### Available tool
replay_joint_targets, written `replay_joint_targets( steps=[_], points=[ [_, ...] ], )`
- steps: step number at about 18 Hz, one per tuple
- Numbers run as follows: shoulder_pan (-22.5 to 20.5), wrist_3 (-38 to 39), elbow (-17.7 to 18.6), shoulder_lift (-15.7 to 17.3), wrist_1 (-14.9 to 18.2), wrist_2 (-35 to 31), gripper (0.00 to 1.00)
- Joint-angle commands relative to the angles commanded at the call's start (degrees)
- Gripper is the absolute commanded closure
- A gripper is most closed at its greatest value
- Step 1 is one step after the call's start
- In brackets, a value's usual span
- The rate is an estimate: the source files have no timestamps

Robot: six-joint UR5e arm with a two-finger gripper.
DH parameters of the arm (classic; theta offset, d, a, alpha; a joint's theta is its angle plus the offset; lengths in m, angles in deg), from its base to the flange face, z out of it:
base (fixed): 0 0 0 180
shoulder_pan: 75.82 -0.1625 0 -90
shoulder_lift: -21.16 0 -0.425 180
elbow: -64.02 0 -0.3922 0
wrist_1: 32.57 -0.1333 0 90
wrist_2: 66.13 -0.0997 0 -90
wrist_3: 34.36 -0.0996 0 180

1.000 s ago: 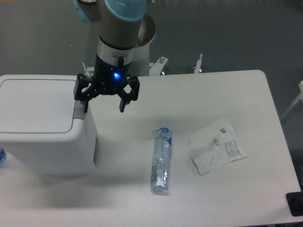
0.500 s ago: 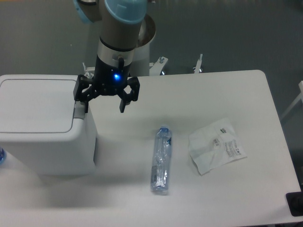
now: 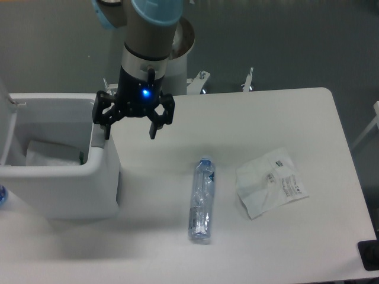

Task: Open the trash can
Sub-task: 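Raise the gripper slightly as the lid pops open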

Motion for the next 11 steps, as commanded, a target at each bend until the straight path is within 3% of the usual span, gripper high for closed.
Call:
replay_joint_targets(
  steps=[3,7,11],
  points=[
    [-3.8,-5.3,-2.2,0.3,-0.4,-1.7,0.0],
    [-9.0,-16.9,-2.1,-1.8,-0.6,-11.6,0.0],
    [-11.9,-22.8,-2.0,-3.8,-1.0,-13.0,0.0]
  ],
)
